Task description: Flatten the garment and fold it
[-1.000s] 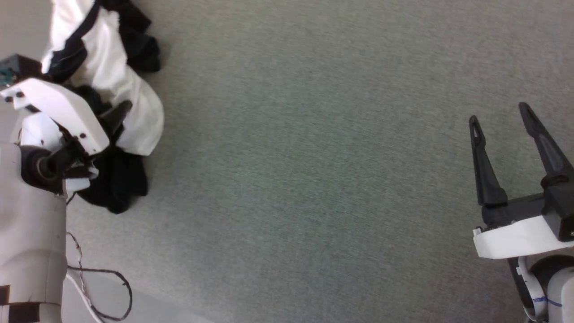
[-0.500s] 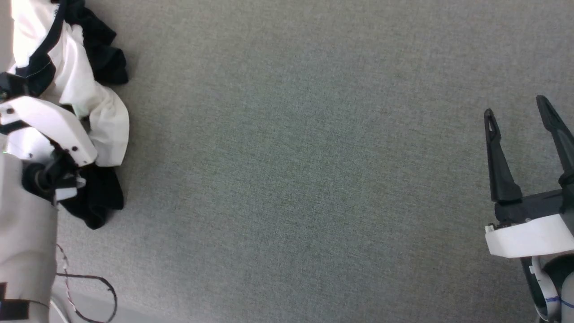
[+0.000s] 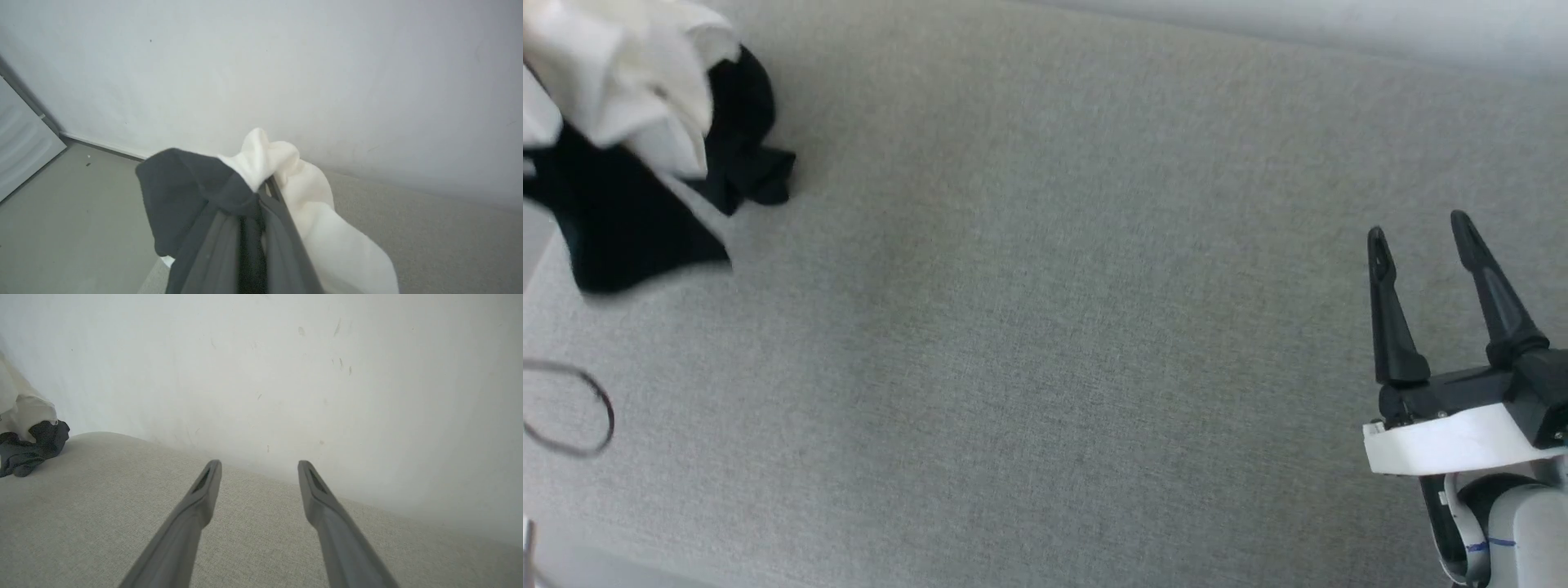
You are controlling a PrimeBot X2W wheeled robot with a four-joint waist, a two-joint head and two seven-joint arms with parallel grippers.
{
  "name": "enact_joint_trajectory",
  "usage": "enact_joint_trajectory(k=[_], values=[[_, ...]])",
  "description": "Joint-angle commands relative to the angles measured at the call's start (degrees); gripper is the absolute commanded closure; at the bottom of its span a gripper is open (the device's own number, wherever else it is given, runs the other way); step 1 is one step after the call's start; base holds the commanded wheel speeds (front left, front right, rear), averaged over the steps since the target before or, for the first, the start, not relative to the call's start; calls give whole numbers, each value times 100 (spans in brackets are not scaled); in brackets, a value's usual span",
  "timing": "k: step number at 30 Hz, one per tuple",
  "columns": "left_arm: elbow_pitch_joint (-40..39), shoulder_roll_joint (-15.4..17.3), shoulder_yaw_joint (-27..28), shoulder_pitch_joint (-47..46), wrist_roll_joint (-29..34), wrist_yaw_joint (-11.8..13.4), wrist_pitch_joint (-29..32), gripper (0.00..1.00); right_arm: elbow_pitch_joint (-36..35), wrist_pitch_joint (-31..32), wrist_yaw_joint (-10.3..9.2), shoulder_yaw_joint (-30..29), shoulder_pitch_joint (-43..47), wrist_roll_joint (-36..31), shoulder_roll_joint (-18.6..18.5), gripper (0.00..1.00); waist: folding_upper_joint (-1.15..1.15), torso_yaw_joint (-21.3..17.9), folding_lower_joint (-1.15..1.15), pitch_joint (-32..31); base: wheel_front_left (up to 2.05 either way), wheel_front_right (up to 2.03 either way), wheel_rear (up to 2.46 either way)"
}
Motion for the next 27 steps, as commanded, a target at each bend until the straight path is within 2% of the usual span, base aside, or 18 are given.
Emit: enact_joint_trajectory(k=[1,5,11,19,27], values=[[-290,27,-32,-293,91,-33,-146,100,138,-147,-4,-51,57,94,27,0,-1,-168,1,-498,0,0,0],[-677,-71,-102,-623,117,-35,-254,100,348,-323,-4,-103,94,307,35,0,-1,-249,1,-719,0,0,0],[-1336,-404,-263,-1256,112,144,-115,100,622,-568,-4,-144,179,637,37,0,-1,-531,1,-1117,0,0,0],[-1956,-1239,-457,-2011,-78,629,147,100,724,-709,-4,-372,340,785,38,0,-1,-904,1,-1362,0,0,0],[-2313,-2135,-867,-2324,-436,683,341,100,820,-800,-4,-470,339,915,39,0,-1,-1283,1,-1418,0,0,0]])
